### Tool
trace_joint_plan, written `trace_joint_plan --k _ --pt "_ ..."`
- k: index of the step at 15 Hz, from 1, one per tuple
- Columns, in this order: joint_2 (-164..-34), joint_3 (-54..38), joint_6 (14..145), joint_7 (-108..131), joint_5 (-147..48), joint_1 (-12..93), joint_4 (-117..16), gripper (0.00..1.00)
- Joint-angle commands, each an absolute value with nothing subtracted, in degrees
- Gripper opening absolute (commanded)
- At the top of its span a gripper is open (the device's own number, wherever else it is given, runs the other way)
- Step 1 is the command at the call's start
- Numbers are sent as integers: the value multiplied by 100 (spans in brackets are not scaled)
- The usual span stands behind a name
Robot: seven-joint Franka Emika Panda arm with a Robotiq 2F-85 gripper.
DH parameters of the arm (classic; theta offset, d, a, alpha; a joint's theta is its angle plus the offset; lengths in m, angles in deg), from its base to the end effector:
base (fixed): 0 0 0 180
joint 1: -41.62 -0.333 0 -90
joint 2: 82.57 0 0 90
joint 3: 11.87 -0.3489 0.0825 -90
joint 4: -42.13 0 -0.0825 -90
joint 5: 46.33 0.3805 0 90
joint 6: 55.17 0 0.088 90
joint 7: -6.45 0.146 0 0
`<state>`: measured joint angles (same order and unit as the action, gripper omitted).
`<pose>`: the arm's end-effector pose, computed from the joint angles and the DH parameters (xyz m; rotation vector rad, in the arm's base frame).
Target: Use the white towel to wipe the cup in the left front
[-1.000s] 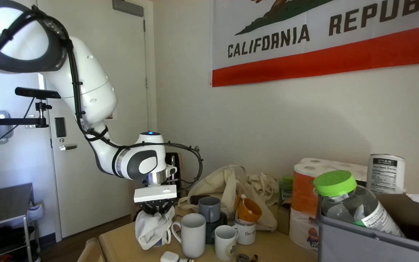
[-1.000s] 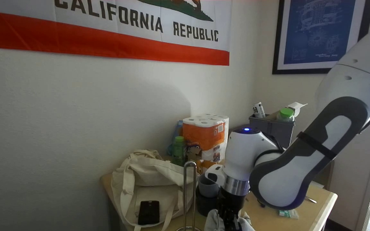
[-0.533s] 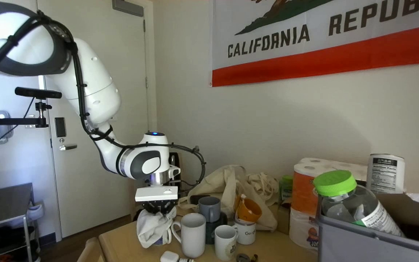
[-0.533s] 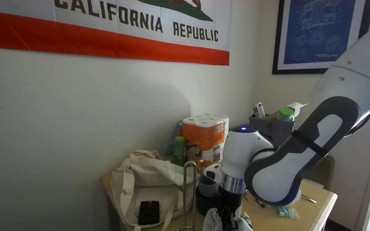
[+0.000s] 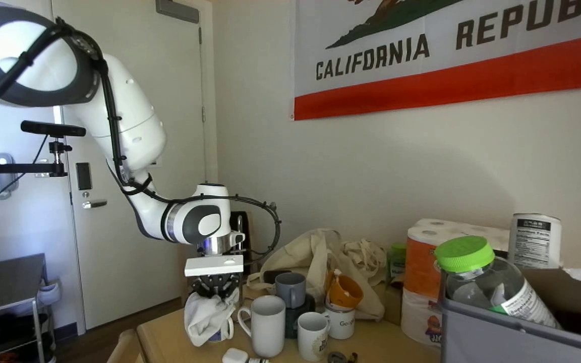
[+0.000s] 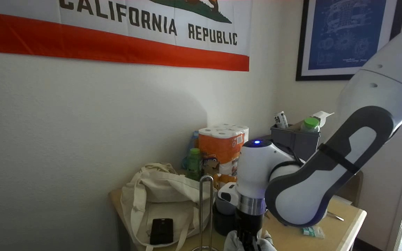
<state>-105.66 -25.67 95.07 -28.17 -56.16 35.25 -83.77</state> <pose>0.5362 0.1996 0.2005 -2.6907 -1.6193 -0.0620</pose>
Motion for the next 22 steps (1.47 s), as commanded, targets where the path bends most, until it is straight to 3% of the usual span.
trace_joint_plan --k 1,10,22 --pt "-11143 -2601 9659 -2865 -5625 3548 -8427 2" --pt "-11223 -2557 10162 -2796 -5706 3546 -8690 2" --pt "-11089 -2789 9776 -3061 -5448 3729 -8571 2"
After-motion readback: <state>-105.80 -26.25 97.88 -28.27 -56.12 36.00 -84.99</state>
